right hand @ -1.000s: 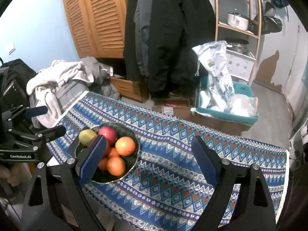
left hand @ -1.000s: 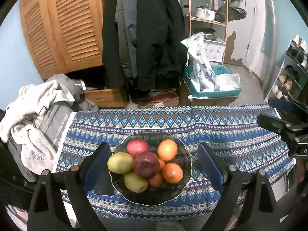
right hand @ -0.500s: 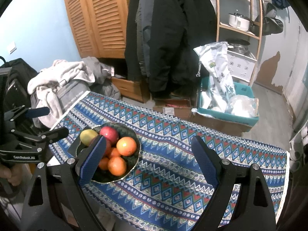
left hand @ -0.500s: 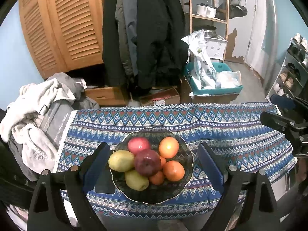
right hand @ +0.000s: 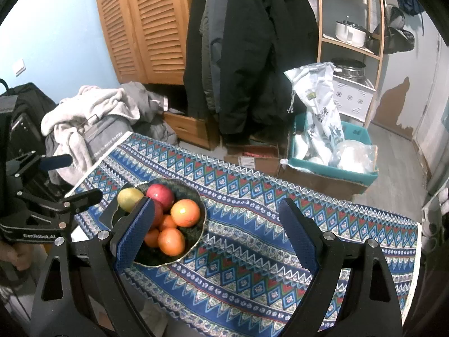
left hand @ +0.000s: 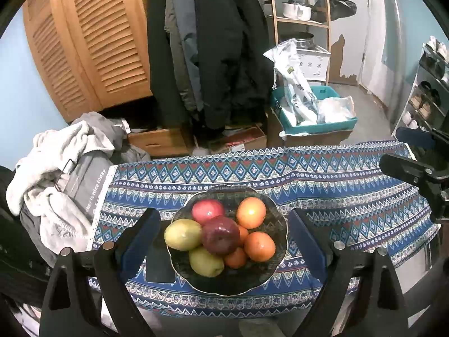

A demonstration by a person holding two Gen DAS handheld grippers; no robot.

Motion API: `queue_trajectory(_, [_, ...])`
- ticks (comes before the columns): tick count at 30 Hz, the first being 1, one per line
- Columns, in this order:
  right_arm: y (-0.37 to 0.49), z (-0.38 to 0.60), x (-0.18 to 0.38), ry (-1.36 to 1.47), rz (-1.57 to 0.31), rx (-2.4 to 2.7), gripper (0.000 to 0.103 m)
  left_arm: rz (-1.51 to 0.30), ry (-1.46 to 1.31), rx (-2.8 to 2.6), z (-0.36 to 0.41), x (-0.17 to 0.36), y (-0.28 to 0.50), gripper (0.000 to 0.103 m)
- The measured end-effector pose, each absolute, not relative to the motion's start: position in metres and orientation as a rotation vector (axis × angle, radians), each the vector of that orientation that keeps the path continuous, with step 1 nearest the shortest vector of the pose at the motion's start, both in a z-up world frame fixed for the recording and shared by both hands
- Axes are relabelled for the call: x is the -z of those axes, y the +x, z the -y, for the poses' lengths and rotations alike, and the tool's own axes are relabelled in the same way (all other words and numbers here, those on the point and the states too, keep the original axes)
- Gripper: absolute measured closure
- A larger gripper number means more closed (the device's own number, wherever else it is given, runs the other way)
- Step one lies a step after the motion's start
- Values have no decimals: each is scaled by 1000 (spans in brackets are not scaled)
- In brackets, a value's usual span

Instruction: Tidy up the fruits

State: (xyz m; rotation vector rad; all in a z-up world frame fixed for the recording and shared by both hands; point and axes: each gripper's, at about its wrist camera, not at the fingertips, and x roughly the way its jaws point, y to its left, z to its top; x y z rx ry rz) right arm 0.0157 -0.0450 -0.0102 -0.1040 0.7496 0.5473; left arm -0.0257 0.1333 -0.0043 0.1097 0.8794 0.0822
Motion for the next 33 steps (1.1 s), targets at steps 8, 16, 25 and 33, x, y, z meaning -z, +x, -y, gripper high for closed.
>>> queue_trajectory(8, [15,45,10,-103,-750,-546,14,-877,113,-97,-134,3,-26,9])
queue_trajectory(16, [15,44,10,-104,-750,-546,14,-879,121,-117,-134,5,-26,9])
queue_trajectory(25, [15,44,8,-105,-751,-547,14,-893,114,-114,-135,7,-26,9])
queue_trajectory(33, [15,43,7,-106,-749,-550,14,-895,109,-109,-136,7,-25,9])
